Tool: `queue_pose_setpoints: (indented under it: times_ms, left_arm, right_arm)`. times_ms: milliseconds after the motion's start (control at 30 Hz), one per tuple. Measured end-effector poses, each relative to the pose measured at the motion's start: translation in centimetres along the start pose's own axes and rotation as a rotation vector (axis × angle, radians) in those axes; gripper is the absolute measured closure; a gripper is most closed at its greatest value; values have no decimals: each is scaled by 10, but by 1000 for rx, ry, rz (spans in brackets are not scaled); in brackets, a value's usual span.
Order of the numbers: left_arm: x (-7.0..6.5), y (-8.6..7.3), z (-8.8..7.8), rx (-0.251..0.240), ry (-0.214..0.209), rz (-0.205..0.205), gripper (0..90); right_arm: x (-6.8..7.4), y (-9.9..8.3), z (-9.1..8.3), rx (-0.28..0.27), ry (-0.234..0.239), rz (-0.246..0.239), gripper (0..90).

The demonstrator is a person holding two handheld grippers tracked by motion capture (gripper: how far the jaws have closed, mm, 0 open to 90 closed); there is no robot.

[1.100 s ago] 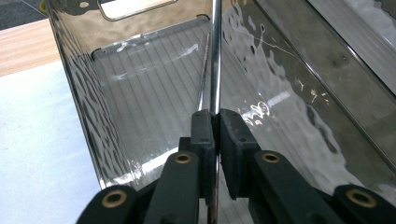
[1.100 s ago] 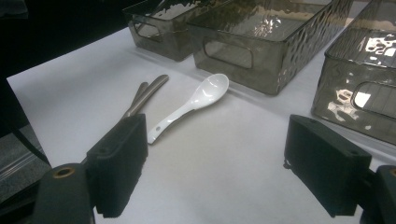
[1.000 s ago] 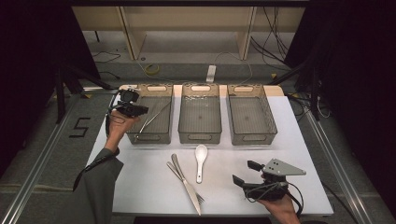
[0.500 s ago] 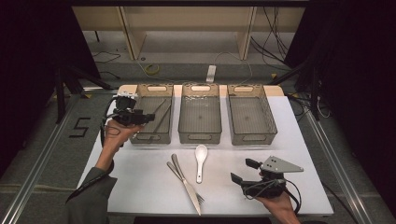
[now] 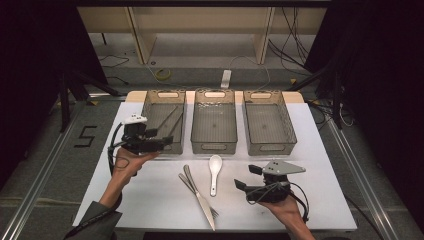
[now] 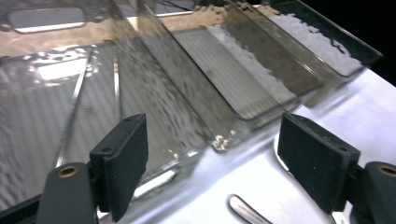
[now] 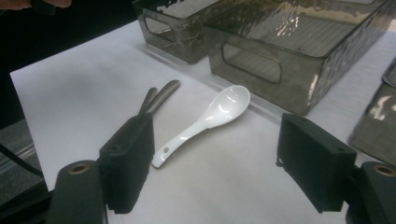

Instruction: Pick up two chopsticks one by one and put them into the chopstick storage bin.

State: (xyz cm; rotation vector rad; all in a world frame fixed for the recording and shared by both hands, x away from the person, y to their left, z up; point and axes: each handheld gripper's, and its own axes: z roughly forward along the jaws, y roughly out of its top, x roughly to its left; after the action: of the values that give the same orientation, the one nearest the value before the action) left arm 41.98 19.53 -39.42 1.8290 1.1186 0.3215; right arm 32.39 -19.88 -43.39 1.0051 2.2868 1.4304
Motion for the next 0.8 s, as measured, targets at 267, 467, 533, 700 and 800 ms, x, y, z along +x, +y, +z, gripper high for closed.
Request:
queue_pose_setpoints:
  times_ms: [267,467,533,700,800]
  left_arm:
    - [-7,-16,-11,-65,-22,-32,220]
    - [-21,-26,-17,-93,-37,-16,203]
    - [-22,-29,-18,-88,-30,0,203]
    - [-30,-38,-17,-67,-10,57,200]
    - [-33,-41,-17,-56,-16,77,194]
  right_arm:
    - [1,3,20,45,28,-21,321]
    - [0,4,30,65,51,-27,349]
    - [1,5,32,61,60,-31,363]
    - [3,7,38,78,67,-48,374]
    - [4,8,40,81,69,-53,379]
